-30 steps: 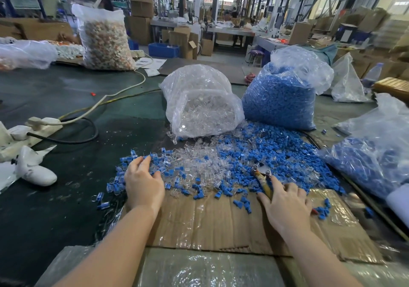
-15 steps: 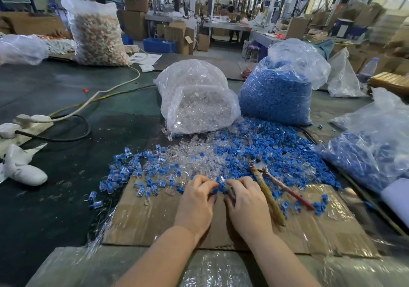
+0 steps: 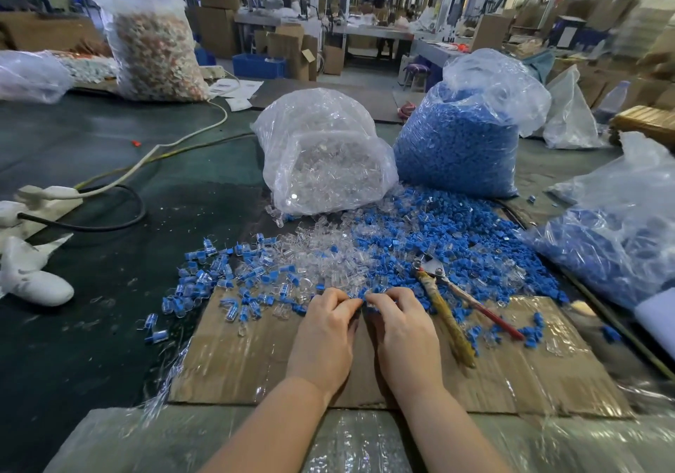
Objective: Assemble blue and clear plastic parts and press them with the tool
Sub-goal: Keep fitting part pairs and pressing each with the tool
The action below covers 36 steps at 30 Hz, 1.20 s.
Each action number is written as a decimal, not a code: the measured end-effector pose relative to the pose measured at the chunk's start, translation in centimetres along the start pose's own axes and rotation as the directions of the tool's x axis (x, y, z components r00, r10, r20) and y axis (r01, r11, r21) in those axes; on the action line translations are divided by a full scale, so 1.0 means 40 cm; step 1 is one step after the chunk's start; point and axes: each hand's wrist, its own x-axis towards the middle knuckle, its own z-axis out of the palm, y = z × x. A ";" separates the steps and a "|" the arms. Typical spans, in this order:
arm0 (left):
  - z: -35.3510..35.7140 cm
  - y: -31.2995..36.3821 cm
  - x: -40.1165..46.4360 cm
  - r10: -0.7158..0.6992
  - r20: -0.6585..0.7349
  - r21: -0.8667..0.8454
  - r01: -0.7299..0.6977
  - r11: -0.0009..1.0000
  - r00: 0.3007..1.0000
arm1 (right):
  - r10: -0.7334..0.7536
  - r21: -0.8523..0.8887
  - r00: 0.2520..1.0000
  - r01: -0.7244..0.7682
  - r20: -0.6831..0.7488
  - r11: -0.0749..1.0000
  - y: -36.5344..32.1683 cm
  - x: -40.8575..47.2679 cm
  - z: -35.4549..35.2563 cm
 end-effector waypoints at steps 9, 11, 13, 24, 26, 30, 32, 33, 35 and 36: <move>-0.003 -0.001 -0.007 0.026 0.019 0.005 -0.026 1.000 0.999 | 0.049 -0.017 0.997 -0.048 0.060 0.999 -0.005 -0.005 -0.006; -0.006 0.003 -0.008 0.013 0.012 -0.006 -0.013 1.000 1.000 | 0.057 -0.017 0.996 -0.056 0.071 0.998 -0.006 -0.005 -0.006; -0.009 0.006 -0.007 0.000 0.000 -0.008 0.000 1.000 1.000 | 0.060 -0.025 0.996 -0.058 0.073 0.998 -0.005 -0.005 -0.004; -0.011 0.003 -0.009 -0.025 -0.006 0.006 0.025 1.000 1.000 | 0.055 -0.072 0.995 -0.049 0.082 0.996 -0.005 -0.006 -0.008; -0.010 0.003 -0.008 -0.026 -0.002 0.007 0.026 1.000 1.000 | 0.034 -0.073 0.996 -0.028 0.083 0.997 -0.001 -0.007 -0.009; -0.011 0.004 -0.008 -0.001 0.019 0.005 0.001 1.000 1.000 | -0.004 -0.013 0.999 0.005 0.051 1.000 0.003 -0.008 -0.009; -0.013 0.005 -0.008 0.018 0.034 0.006 -0.018 1.000 0.999 | -0.049 0.017 0.999 0.049 0.008 0.999 0.003 -0.009 -0.008; -0.014 0.005 -0.009 0.024 0.041 0.007 -0.025 1.000 0.999 | -0.069 0.028 0.998 0.069 -0.008 0.997 0.003 -0.010 -0.007; -0.015 0.004 -0.010 0.021 0.046 0.000 -0.021 1.000 0.999 | -0.084 0.063 0.996 0.085 -0.020 0.994 0.003 -0.011 -0.008; -0.015 0.004 -0.009 0.013 0.045 -0.005 -0.013 1.000 0.999 | -0.083 0.088 0.996 0.084 -0.019 0.993 0.004 -0.011 -0.008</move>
